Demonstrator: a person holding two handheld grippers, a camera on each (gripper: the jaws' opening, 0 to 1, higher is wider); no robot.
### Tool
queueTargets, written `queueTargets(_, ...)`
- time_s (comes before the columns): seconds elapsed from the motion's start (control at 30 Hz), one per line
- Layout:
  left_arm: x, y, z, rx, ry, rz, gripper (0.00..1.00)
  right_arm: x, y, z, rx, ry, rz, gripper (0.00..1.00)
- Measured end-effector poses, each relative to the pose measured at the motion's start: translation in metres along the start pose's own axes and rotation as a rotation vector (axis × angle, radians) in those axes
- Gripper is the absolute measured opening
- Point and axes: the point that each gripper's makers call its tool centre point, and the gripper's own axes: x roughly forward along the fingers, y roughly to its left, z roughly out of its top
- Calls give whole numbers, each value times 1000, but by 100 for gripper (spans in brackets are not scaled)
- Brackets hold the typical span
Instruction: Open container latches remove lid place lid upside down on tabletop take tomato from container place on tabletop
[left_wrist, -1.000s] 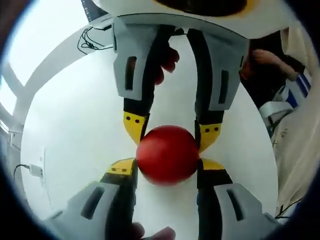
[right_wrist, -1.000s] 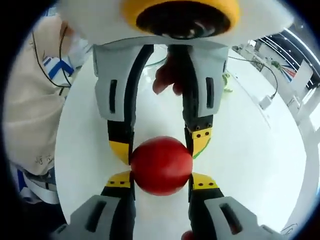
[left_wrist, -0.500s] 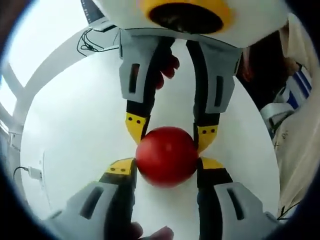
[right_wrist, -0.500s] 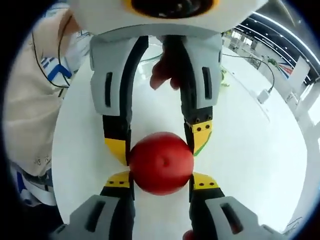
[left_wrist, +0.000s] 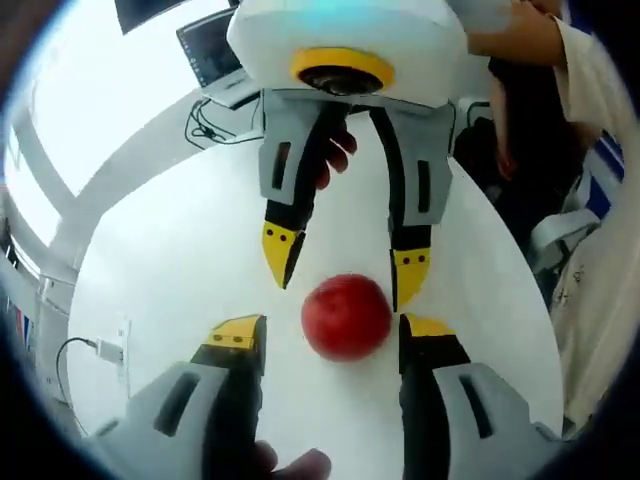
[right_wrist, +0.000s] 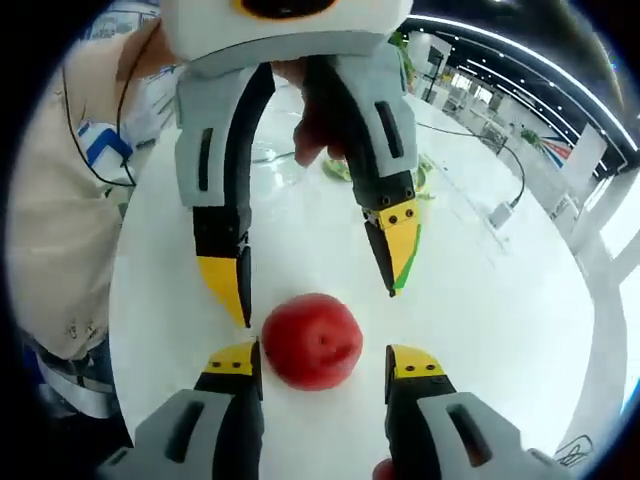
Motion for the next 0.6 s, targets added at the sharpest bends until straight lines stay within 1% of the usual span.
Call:
queueTargets(0.03, -8, 2, 3, 11, -23, 21, 46, -4, 1, 8, -4, -20, -8, 43)
queueTargets(0.07, -15, 3, 4, 6, -35, 31, 46, -6, 0, 13, -5, -31, -16, 43)
queueTargets(0.13, -30, 6, 5, -4, -69, 60, 47, -14, -1, 30, -19, -73, -48, 43)
queueTargets(0.17, -34, 10, 5, -16, -86, 81, 47, -18, -2, 37, -17, -95, -63, 43)
queueTargets(0.2, -45, 13, 4, -24, -108, 108, 47, -21, -3, 43, -19, -111, -81, 43)
queueTargets(0.27, -62, 18, -3, -42, -121, 139, 47, -29, -4, 58, -13, -163, -104, 43)
queueTargets(0.4, -98, 27, -19, -89, -158, 212, 46, -42, -5, 78, -13, -224, -160, 43)
queueTargets(0.43, -103, 28, -23, -97, -158, 217, 46, -44, -5, 82, -8, -241, -167, 43)
queueTargets(0.47, -109, 30, -27, -119, -162, 236, 46, -46, -4, 88, -10, -263, -178, 43)
queueTargets(0.5, -114, 31, -30, -123, -163, 249, 46, -48, -4, 91, -8, -273, -189, 43)
queueTargets(0.53, -123, 33, -35, -128, -164, 272, 46, -51, -5, 95, -4, -285, -206, 43)
queueTargets(0.57, -131, 35, -38, -127, -172, 297, 46, -54, -6, 99, -5, -304, -228, 43)
queueTargets(0.6, -140, 37, -38, -128, -196, 324, 46, -57, -17, 101, 1, -323, -244, 42)
